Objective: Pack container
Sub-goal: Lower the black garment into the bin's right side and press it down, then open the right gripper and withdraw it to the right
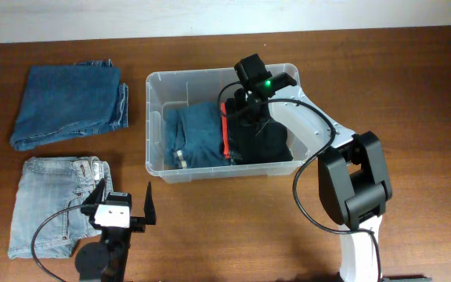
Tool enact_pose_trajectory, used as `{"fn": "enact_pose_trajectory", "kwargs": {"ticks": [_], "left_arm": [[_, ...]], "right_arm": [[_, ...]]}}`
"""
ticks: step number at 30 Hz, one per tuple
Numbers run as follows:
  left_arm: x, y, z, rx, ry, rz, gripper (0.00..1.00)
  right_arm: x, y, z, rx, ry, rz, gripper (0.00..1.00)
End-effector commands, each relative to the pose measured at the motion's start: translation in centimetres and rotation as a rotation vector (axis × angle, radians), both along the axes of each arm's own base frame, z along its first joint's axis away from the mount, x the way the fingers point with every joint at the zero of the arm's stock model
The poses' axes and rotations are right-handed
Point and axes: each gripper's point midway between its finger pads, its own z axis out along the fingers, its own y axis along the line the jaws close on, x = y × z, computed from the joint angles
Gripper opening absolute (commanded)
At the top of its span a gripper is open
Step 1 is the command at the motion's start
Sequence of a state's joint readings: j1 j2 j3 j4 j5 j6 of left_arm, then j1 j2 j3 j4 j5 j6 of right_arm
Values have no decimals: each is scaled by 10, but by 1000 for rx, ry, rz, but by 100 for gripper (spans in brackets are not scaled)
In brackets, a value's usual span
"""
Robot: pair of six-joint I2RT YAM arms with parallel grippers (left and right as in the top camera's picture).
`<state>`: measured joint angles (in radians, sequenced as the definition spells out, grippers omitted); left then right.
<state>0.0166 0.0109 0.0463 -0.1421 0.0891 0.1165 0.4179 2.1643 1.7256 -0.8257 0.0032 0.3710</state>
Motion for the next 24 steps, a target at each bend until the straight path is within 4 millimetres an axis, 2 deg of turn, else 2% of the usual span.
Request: {"fn": "enact_pose_trajectory", "kwargs": {"ticks": [1,2,5,7,8,9,11,12,13,14,15,16,17,18,21,24], "left_arm": [[0,2,-2,17,0,10,99],[0,2,-2,17,0,10,99],[0,2,-2,17,0,10,99],[0,2,-2,17,0,10,99],[0,2,-2,17,0,10,99],[0,2,-2,17,0,10,99],[0,2,-2,17,0,10,100],[0,2,-2,17,0,10,99],[0,2,-2,17,0,10,99],[0,2,-2,17,0,10,99],[0,2,-2,17,0,10,99],[0,2,-2,17,0,10,99],[0,2,-2,17,0,10,99],[0,2,-2,17,0,10,99],[0,2,-2,17,0,10,99],[0,2,-2,17,0,10,99]], "right_arm": [[3,-1,30,-2,-52,-14,4],[7,-5,50,-15,-93,-25,4],[9,-16,91,-46,-166,-49,4],[5,-27,123,-72,-217,-71,10],[0,-35,141,-87,-246,-83,21],[-5,-41,154,-96,-264,-93,27],[-21,-56,183,-96,-292,-114,61],[-24,-60,188,-96,-294,-120,66],[-32,-75,201,-93,-298,-168,69],[-38,-85,207,-93,-296,-197,70],[-44,-101,213,-96,-288,-243,77],[-57,-129,217,-103,-255,-331,99],[-64,-146,218,-110,-232,-381,99],[-78,-182,214,-128,-172,-501,99],[-98,-235,204,-149,-79,-664,99],[-116,-277,191,-161,-9,-803,99]]}}
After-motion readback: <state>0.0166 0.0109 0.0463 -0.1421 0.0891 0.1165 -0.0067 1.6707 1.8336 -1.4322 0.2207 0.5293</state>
